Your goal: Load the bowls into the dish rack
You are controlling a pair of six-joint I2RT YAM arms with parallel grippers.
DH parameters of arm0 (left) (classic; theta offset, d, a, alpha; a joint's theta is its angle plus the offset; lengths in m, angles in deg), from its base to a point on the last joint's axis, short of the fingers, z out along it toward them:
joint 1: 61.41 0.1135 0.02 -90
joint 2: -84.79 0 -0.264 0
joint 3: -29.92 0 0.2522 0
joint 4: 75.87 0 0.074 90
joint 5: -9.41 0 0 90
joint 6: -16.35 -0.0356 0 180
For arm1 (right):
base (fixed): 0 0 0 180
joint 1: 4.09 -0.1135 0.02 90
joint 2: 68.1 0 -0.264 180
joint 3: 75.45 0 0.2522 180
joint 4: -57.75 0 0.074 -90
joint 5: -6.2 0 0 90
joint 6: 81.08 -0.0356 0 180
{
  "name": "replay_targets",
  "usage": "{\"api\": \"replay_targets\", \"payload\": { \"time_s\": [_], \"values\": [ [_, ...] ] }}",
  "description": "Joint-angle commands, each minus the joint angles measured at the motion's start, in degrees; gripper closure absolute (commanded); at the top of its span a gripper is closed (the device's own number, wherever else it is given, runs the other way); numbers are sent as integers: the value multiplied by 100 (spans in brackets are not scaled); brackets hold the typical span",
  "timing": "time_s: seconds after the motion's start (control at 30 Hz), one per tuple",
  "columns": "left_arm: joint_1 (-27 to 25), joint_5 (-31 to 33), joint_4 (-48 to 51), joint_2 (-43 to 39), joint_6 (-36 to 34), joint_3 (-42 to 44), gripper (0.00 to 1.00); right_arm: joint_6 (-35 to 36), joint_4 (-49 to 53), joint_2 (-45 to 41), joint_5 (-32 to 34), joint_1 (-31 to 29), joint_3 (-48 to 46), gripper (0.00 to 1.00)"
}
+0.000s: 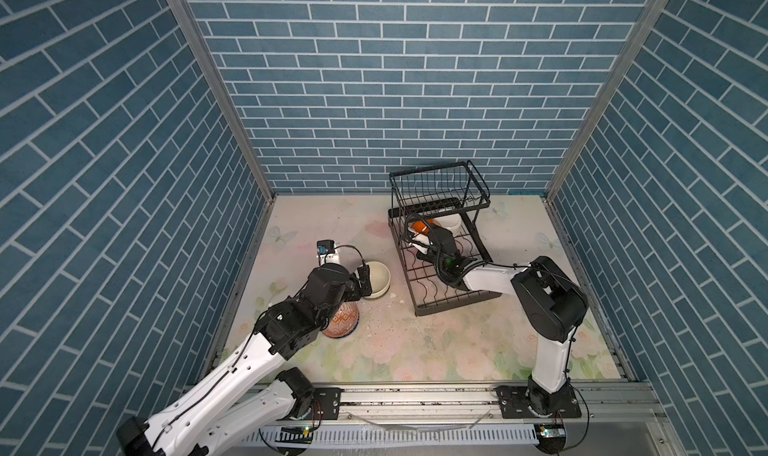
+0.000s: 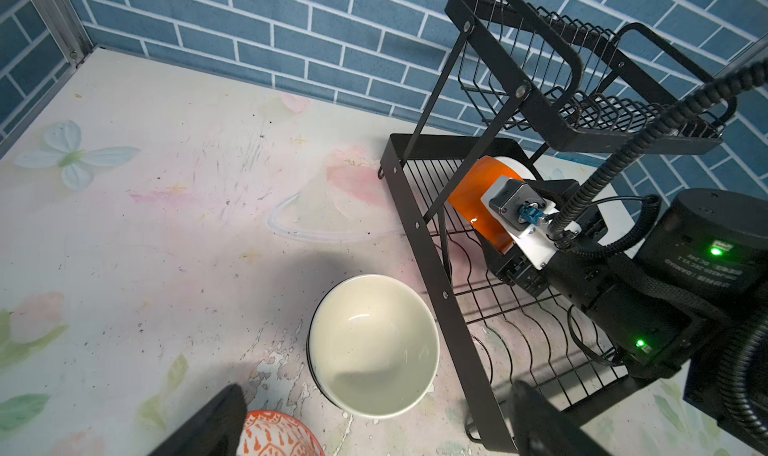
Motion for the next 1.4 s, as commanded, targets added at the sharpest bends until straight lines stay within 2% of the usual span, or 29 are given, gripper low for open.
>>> {"api": "replay_targets", "payload": {
  "time_s": [0.0, 0.37, 0.63, 0.9, 1.37],
  "values": [
    [29, 89, 93, -34, 26, 44, 0, 304, -428, 131, -88, 49, 143, 35],
    [27, 113, 142, 72, -31, -79, 0, 409, -560, 521, -197, 96, 376, 31],
    [32, 124, 104, 161, -48, -61, 0, 545, -682, 759, -211, 96, 524, 18],
    [34, 137, 93, 188, -87, -22, 1, 738, -900, 1002, -150, 91, 601, 9],
    [44, 133, 132, 44, -171, 33, 0, 546, -93, 913, -448, 96, 836, 2]
  ]
}}
